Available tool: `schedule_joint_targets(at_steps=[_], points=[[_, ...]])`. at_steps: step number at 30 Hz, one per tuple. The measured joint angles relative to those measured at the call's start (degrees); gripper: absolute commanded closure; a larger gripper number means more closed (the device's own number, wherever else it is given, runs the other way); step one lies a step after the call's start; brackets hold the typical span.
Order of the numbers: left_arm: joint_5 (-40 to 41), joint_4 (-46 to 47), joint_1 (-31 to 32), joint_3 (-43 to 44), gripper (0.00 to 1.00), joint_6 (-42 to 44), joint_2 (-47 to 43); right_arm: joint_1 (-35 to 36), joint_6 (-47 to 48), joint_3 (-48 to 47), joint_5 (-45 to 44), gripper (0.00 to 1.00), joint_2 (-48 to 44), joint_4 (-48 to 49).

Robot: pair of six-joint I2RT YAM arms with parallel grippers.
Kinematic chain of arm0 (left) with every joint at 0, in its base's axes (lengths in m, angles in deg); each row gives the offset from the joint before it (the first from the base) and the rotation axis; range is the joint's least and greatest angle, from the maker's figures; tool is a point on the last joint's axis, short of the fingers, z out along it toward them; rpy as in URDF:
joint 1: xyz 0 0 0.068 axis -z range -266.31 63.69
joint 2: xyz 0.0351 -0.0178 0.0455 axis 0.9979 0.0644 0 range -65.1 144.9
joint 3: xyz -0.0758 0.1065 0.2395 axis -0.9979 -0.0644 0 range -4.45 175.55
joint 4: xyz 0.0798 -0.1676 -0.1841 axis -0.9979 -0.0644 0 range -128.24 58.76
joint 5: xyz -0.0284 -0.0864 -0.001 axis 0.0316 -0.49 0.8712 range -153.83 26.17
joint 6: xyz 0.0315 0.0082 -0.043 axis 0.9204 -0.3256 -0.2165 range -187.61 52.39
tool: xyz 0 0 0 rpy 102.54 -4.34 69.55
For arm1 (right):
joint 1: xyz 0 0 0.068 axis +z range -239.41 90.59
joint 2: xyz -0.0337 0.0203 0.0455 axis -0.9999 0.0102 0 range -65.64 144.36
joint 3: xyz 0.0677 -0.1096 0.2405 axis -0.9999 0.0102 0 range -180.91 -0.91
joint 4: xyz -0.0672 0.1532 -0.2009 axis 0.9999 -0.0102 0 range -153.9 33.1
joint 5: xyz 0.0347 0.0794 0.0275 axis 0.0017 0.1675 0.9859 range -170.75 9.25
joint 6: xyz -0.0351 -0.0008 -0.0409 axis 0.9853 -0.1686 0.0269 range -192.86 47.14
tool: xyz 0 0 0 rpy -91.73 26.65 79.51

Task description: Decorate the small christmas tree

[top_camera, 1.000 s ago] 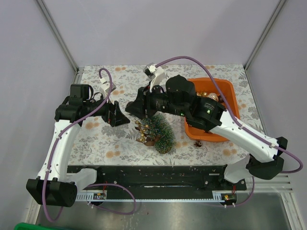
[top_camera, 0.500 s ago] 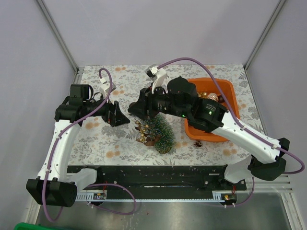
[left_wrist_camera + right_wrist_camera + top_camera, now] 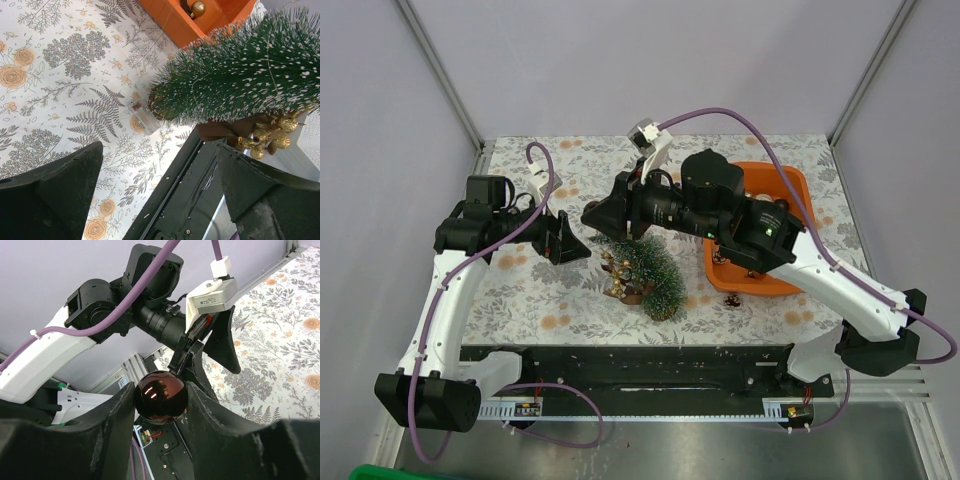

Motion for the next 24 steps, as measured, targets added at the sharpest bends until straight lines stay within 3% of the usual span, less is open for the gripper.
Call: schedule_joint_targets(at_steps=[12,24], points=[[0.0,0.0,0.0,0.0,0.01,0.0,0.0,0.1,0.5,-6.2,3.0,0.76,5.9,0.7],[0.2,0.0,0.0,0.0,0.01,0.0,0.0,1.6,0.4,-6.3,5.1,0.76,6.1,1.3]])
